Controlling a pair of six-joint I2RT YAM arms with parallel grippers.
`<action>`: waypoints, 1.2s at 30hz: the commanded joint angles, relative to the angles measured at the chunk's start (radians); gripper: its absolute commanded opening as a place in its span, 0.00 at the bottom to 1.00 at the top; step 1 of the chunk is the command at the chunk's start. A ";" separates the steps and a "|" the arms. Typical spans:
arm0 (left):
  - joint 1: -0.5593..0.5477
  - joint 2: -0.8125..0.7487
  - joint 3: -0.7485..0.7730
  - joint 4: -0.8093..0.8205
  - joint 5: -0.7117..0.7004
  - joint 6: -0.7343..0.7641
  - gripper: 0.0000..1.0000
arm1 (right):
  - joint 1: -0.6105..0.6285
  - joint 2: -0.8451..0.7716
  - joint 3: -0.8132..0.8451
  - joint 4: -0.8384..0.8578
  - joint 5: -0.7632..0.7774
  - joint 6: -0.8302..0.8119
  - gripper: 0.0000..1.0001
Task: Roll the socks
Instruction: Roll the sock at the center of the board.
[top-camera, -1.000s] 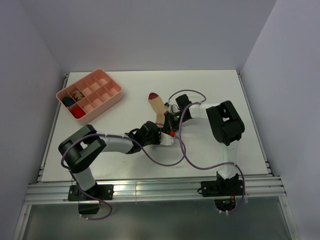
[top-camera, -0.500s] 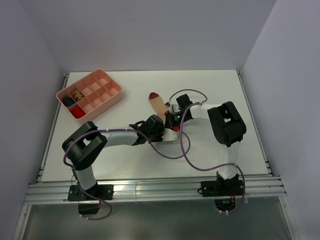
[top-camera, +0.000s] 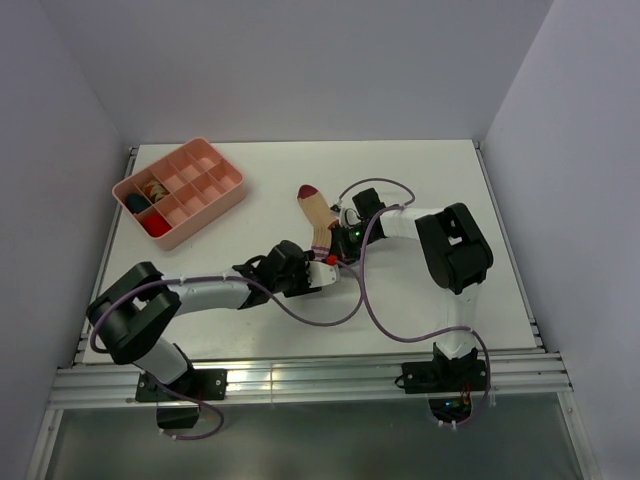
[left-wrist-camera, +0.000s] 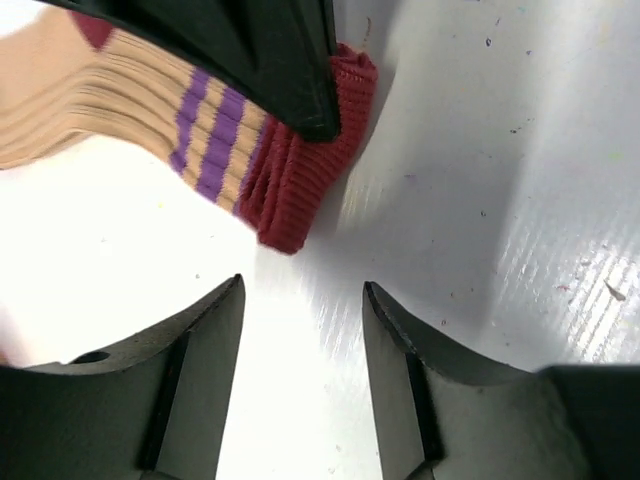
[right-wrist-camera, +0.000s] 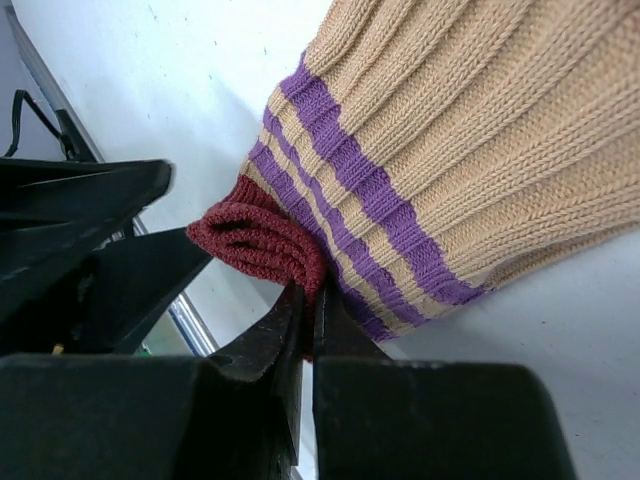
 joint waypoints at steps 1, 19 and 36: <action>-0.027 -0.069 -0.048 0.147 -0.017 -0.001 0.56 | -0.005 -0.008 -0.026 0.016 0.074 -0.019 0.00; -0.105 0.074 -0.037 0.247 -0.071 0.094 0.47 | -0.005 -0.009 -0.029 0.022 0.061 -0.013 0.00; -0.053 0.170 0.067 0.154 -0.057 0.102 0.49 | -0.005 -0.002 -0.027 0.021 0.051 -0.012 0.00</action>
